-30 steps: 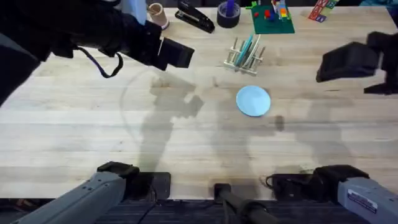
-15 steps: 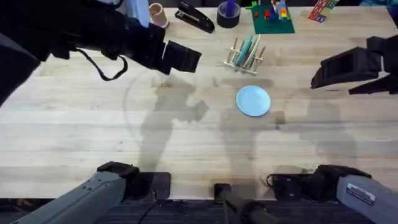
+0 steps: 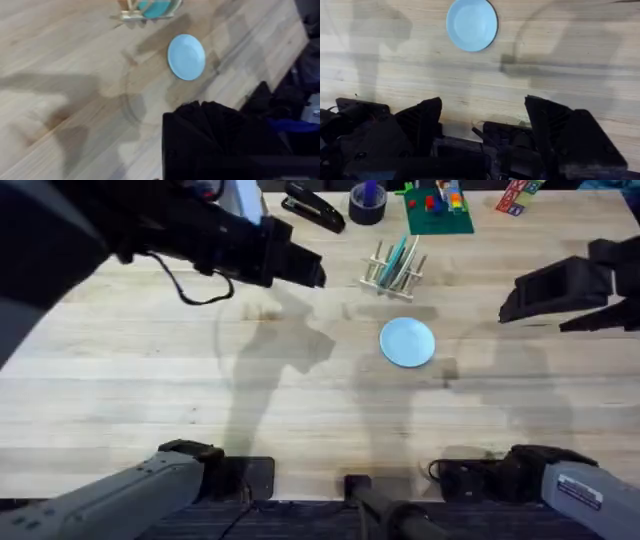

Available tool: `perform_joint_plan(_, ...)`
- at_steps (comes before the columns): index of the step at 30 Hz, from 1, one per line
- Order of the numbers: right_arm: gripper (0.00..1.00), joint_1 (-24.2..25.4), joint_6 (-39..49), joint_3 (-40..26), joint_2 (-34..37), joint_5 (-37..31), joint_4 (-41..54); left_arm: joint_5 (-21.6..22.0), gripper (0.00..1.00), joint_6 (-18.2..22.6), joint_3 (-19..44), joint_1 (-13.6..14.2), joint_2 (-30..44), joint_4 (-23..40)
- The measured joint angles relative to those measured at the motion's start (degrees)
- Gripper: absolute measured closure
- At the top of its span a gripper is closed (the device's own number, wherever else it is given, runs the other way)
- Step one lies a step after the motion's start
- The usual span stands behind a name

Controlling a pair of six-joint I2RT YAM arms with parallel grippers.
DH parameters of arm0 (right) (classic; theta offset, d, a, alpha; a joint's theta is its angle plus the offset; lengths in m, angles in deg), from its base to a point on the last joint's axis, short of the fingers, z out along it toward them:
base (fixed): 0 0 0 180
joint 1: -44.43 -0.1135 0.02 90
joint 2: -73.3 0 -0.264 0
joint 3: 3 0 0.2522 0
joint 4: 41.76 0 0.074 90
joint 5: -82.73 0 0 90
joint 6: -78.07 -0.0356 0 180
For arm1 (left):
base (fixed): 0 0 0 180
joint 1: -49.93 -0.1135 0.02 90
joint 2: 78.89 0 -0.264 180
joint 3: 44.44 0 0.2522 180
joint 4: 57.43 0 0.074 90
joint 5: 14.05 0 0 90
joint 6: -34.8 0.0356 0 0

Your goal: Pick up the plates from the table one by one and place each into a slot on the dish rack.

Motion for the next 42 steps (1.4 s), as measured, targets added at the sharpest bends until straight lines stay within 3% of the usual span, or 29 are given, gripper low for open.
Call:
perform_joint_plan(5,0.007,0.0,0.0,0.0,0.0,0.0,0.1,-6.3,0.956,-1.0,-0.3,0.0,2.9,-1.7)
perform_joint_plan(11,0.007,0.0,0.0,0.0,0.0,0.0,0.2,-11.3,0.956,-6.8,-8.1,0.2,2.6,-13.8)
perform_joint_plan(20,0.008,0.0,0.0,0.0,0.0,0.0,0.2,-14.5,0.956,-22.2,-23.3,5.6,2.6,-40.3)
perform_joint_plan(25,0.007,0.0,0.0,0.0,0.0,0.0,0.2,-14.4,0.958,-30.8,-27.5,9.3,2.6,-50.0)
perform_joint_plan(29,0.007,0.0,0.0,0.0,0.0,0.0,0.2,-14.1,0.958,-35.3,-28.9,11.8,3.2,-52.9)
perform_joint_plan(35,0.007,0.0,0.0,0.0,0.0,0.0,0.2,-12.4,0.958,-38.7,-28.9,15.9,7.5,-56.4)
perform_joint_plan(42,0.007,0.0,0.0,0.0,0.0,0.0,0.2,-11.9,0.959,-39.9,-28.9,17.2,13.2,-61.2)
